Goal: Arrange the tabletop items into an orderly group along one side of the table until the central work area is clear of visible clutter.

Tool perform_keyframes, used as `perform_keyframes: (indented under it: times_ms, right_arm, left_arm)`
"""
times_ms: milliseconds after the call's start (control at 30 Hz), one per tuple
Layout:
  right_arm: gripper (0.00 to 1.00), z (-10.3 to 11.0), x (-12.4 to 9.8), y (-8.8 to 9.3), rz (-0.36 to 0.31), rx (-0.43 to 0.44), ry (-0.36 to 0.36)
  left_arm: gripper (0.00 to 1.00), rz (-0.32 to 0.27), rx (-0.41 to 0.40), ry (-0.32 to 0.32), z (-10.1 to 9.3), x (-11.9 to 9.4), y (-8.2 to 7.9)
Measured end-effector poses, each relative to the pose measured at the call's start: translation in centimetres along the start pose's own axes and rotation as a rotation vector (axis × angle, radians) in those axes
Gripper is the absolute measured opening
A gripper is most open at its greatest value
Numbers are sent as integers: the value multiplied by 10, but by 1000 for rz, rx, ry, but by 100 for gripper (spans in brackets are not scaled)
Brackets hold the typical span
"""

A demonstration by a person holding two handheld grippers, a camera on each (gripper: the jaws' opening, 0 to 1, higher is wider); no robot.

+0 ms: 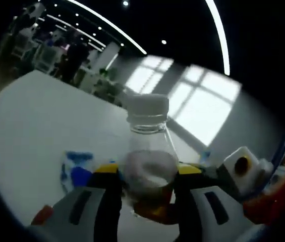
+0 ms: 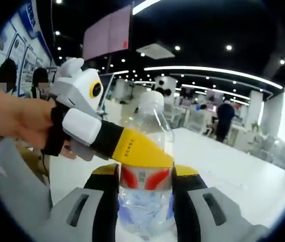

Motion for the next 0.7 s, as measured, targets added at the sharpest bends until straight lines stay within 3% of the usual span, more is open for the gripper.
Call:
perform_keyframes:
  times_ms: [333, 467, 633, 700]
  right_arm:
    - [40, 5, -3, -9, 8, 13, -119]
    - [39, 0, -8, -15, 6, 90, -227]
    - [38, -6, -12, -20, 74, 92, -378]
    - [39, -8, -11, -22, 69, 141, -422]
  left_arm:
    - [37, 76, 116, 120, 7, -15, -13]
    - [37, 65, 143, 193, 3, -22, -19]
    - [37, 96, 232, 254, 4, -30, -29]
    - [37, 107, 243, 280, 4, -34, -32]
Point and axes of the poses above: the point that each gripper's makers call its tool centre point, and the gripper's own axes: x roughly forward along the fingers, z roughly to its left, y roughly out of its underside, the point moved 10 cm from there along -x, roughly backward along the fingers
